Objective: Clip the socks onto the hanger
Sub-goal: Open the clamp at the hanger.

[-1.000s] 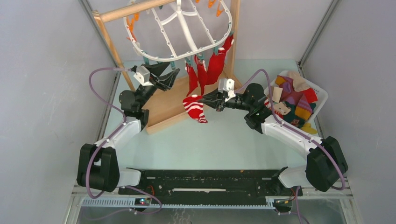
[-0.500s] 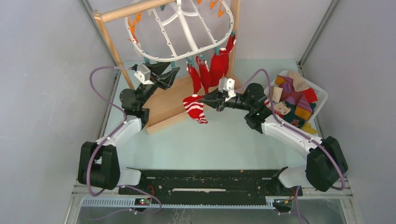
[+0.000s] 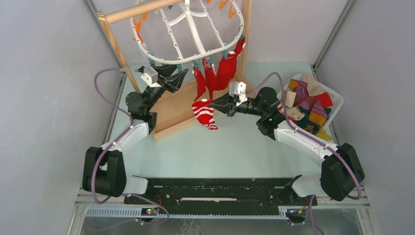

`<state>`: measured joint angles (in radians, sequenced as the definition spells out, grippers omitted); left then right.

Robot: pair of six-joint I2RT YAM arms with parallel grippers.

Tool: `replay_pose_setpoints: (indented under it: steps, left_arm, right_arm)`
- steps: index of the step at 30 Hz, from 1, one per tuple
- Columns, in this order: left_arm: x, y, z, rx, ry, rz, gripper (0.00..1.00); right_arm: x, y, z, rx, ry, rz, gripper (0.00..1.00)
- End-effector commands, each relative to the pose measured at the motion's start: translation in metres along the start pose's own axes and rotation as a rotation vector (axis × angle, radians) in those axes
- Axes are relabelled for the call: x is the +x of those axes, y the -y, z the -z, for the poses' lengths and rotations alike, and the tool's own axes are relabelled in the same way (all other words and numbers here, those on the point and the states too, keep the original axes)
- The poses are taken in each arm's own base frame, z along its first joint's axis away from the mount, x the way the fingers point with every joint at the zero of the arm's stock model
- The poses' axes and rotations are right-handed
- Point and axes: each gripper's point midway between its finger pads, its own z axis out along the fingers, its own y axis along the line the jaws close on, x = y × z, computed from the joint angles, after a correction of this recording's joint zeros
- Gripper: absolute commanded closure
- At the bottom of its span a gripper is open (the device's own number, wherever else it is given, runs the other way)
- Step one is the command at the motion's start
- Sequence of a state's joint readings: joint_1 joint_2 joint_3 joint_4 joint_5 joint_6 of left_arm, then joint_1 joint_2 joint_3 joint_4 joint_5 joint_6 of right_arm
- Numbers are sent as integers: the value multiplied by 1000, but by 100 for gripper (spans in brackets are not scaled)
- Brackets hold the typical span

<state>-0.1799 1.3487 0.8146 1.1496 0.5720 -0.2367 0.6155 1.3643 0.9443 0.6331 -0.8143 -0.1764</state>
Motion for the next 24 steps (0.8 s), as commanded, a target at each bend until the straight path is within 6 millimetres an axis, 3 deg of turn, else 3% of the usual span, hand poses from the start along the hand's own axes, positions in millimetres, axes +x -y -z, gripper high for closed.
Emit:
replay_pose_setpoints:
  steps: [1,12,24]
  left_arm:
    - [-38,-2,-13,21,96,-58,50]
    - [-41,-1,-14,26,107,-53,51]
    - [-46,1,-16,31,117,3,86]
  right_arm:
    - [-12,3,2,5,30,28,100]
    - [-13,2,2,4,33,31,100]
    - [-11,5,1,18,26,17,100]
